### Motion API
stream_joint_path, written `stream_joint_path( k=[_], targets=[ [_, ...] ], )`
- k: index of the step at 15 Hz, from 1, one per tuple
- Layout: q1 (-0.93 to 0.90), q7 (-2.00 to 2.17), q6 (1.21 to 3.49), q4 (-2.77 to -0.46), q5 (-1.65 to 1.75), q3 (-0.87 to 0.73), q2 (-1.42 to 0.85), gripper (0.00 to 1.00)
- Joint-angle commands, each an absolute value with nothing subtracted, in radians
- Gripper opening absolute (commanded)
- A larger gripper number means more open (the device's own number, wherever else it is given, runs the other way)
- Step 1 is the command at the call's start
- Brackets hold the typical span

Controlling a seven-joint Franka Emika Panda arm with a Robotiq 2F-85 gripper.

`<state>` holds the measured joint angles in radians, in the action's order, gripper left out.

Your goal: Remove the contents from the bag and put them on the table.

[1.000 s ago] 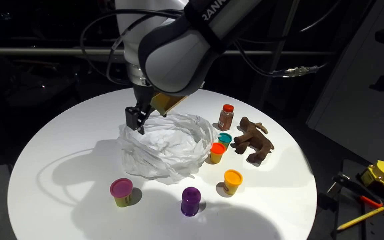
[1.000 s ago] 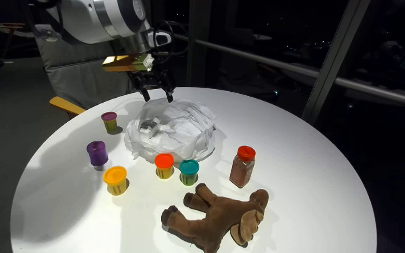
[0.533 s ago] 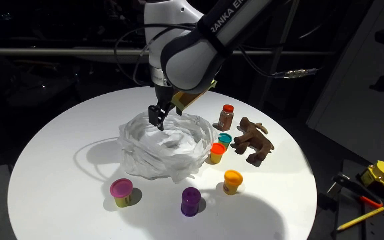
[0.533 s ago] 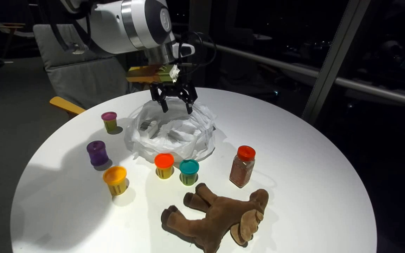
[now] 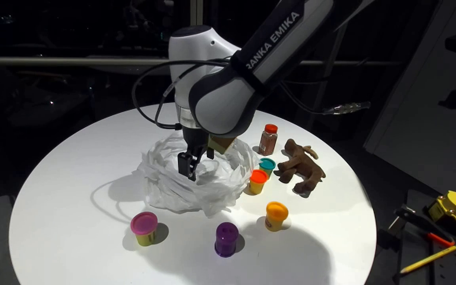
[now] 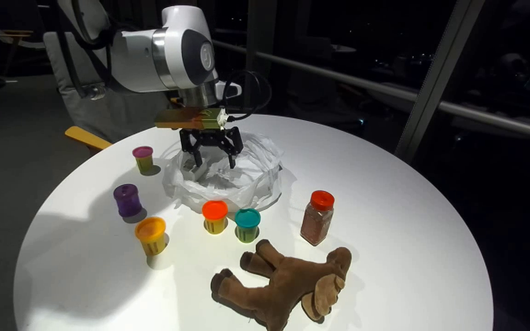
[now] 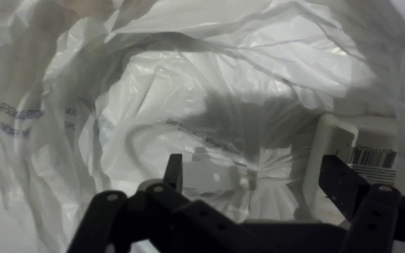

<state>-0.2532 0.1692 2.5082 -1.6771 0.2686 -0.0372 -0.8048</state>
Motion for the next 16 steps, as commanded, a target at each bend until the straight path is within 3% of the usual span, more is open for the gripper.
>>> stream_joint_path(
  k=[1,16],
  targets=[
    [-0.23,0.068,2.535,-1.713,0.244,0.029,-0.785,1.0],
    [-0.282,0.066,2.603,-1.724,0.311,-0.033,-0.815,1.0]
  ],
)
